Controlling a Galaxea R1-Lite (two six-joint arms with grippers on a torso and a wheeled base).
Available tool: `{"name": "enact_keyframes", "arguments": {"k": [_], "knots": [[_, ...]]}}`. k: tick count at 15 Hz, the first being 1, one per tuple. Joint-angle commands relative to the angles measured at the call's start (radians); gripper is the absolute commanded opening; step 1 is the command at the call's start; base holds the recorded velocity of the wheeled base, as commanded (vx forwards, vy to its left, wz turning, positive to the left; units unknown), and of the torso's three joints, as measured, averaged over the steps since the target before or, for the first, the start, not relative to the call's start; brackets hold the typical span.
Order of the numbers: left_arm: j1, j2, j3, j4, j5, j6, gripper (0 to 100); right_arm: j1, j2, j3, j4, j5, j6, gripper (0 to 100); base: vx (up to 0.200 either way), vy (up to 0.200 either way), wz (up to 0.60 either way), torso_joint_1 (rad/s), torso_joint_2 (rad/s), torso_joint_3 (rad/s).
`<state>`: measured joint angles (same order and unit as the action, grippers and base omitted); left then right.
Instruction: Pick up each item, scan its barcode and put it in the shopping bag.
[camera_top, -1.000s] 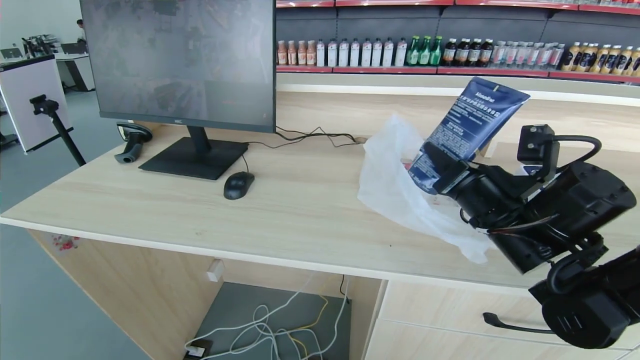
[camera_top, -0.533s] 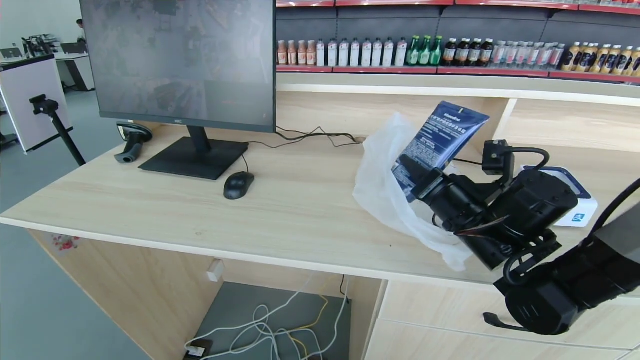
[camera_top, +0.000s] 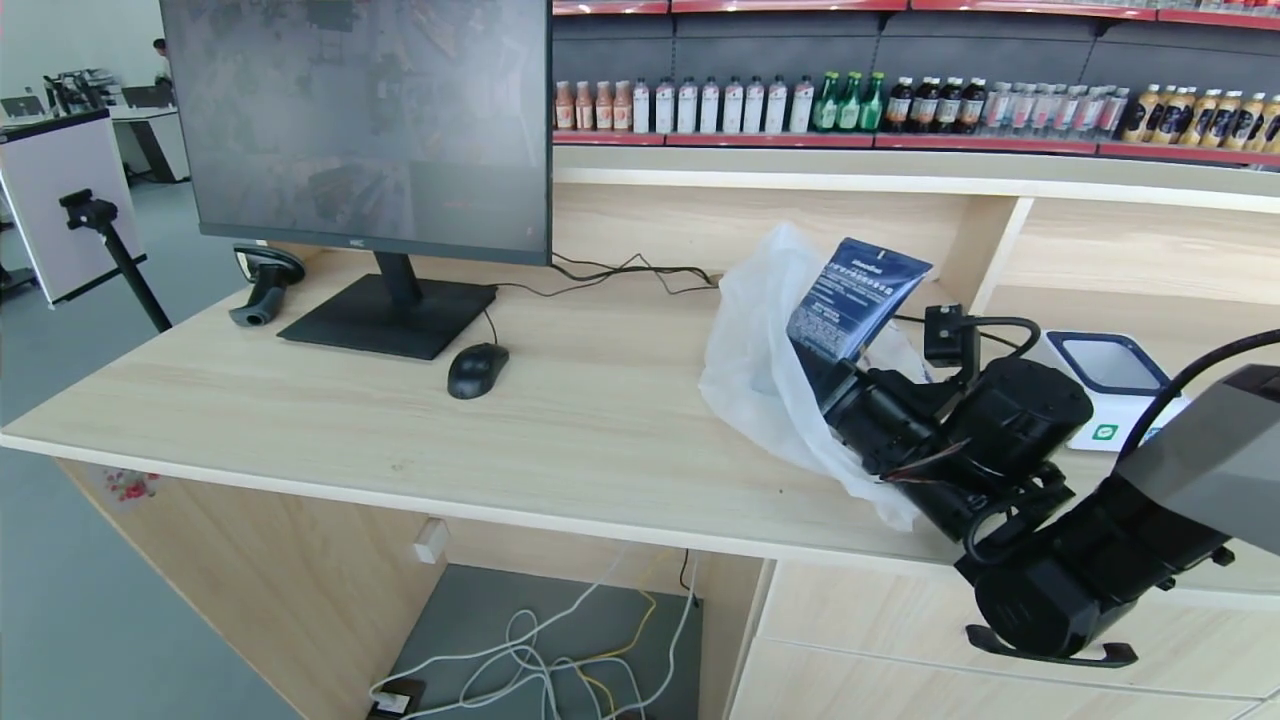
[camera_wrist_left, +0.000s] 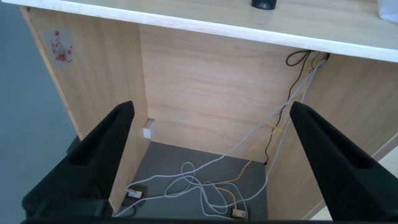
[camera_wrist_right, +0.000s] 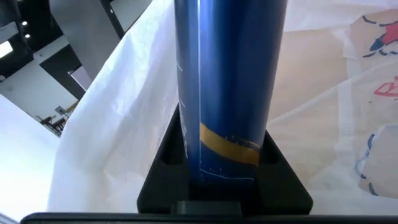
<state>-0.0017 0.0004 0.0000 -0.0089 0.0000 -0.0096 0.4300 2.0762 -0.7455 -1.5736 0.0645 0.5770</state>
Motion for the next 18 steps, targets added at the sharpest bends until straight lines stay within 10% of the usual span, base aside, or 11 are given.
{"name": "enact_keyframes", "arguments": {"k": [1,18], "knots": [[0.000,0.000,0.000,0.000,0.000,0.000,100,-0.004,0.021,-0.011,0.003,0.005,0.000,100,0.000,0.000,0.00,0.000,0.00,0.000],[0.000,0.000,0.000,0.000,0.002,0.000,100,-0.077,0.064,-0.221,0.003,0.121,-0.166,100,0.000,0.000,0.00,0.000,0.00,0.000]]}}
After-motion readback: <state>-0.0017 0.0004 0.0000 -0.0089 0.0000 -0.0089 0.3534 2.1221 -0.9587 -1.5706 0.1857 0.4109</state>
